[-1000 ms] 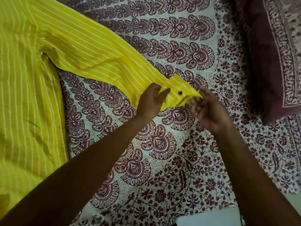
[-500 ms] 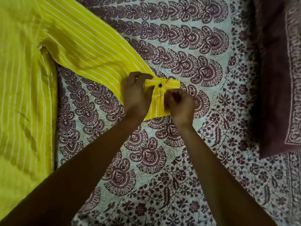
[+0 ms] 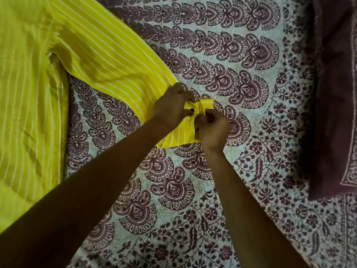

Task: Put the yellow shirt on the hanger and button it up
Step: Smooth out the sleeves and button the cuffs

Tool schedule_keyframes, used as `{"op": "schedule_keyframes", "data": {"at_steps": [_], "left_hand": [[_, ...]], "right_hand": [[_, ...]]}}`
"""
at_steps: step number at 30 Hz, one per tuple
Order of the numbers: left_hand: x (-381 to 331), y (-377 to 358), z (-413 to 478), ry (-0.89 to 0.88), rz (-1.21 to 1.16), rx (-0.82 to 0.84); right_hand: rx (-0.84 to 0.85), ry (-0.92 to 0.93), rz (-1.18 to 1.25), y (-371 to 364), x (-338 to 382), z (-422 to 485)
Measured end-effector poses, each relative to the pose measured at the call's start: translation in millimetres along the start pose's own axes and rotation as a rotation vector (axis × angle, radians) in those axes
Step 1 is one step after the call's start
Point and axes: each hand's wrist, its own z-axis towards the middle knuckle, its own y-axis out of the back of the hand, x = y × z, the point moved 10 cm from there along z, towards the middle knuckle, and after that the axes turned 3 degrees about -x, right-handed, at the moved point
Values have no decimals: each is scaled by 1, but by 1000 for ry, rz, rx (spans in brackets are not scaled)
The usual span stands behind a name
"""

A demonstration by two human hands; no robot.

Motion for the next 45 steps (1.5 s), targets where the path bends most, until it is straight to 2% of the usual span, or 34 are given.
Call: {"op": "schedule_keyframes", "data": {"at_steps": [3,6,9,14,20,24,26,28,31,36,45], "left_hand": [[-18,19,0,-142,46,-106],[-36,14,0,-321,147,-44],[-38,2,-1,-340,241,43],[-36,9,4,-309,414,17],[-56,15,-4,-378,252,39],[-36,2,0,-118,130,120],[-29,-6,1,-34,-21,155],[-26,-6,0,33,-164,136],[-22,-7,0,104,-249,94],[-11,-11,-2,212,-456,114],[-14,-6,-7,186,-496,64]], "right_hand": [[72,-242,368,-4,-23,2],[218,-431,692,-10,-28,-4],[300,-550,782,-11,-38,-9],[353,-619,870,-12,-45,-16],[360,-631,909,-12,-41,-20],[325,-574,876,-8,-36,-19],[277,-507,834,-4,-34,-16],[209,-401,752,2,-31,-11],[146,-230,629,8,-23,-6],[144,-126,549,9,-22,-3],[261,-230,616,-4,-24,-9]]}}
